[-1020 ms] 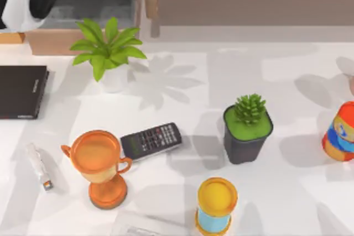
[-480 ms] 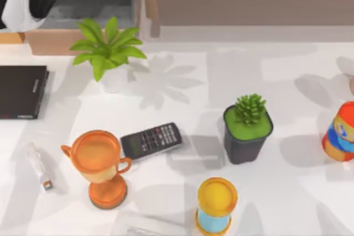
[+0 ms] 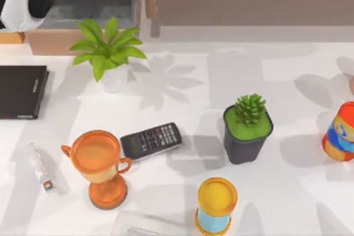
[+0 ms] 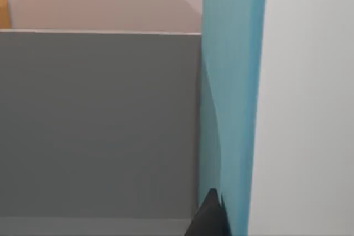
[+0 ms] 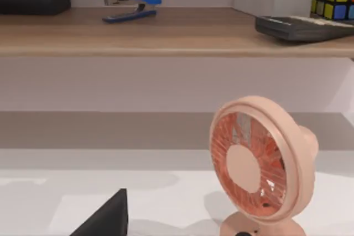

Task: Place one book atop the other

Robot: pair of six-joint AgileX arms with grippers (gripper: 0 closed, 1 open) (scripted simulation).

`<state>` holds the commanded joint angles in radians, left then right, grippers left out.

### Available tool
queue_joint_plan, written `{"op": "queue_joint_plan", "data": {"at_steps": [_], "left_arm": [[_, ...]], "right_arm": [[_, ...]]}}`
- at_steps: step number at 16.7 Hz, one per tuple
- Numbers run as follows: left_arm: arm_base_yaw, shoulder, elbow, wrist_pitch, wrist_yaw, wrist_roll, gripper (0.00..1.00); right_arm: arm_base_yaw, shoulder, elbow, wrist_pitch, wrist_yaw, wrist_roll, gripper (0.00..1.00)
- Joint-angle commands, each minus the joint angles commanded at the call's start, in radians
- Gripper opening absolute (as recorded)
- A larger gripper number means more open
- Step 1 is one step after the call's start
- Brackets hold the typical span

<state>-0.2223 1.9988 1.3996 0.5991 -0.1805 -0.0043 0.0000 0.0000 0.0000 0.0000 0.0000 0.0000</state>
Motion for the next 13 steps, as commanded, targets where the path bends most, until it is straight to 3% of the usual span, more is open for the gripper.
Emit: {"op": "queue_joint_plan", "data": {"at_steps": [10, 13], "left_arm": [[0.000, -0.032, -0.017, -0.015, -0.004, 0.002, 0.00], [0.006, -0.084, -0.058, 0.010, 0.035, 0.064, 0.00]], "right_arm": [[0.000, 0.000, 0.000, 0.000, 0.000, 0.000, 1.00], [0.000, 0.000, 0.000, 0.000, 0.000, 0.000, 1.00]]}}
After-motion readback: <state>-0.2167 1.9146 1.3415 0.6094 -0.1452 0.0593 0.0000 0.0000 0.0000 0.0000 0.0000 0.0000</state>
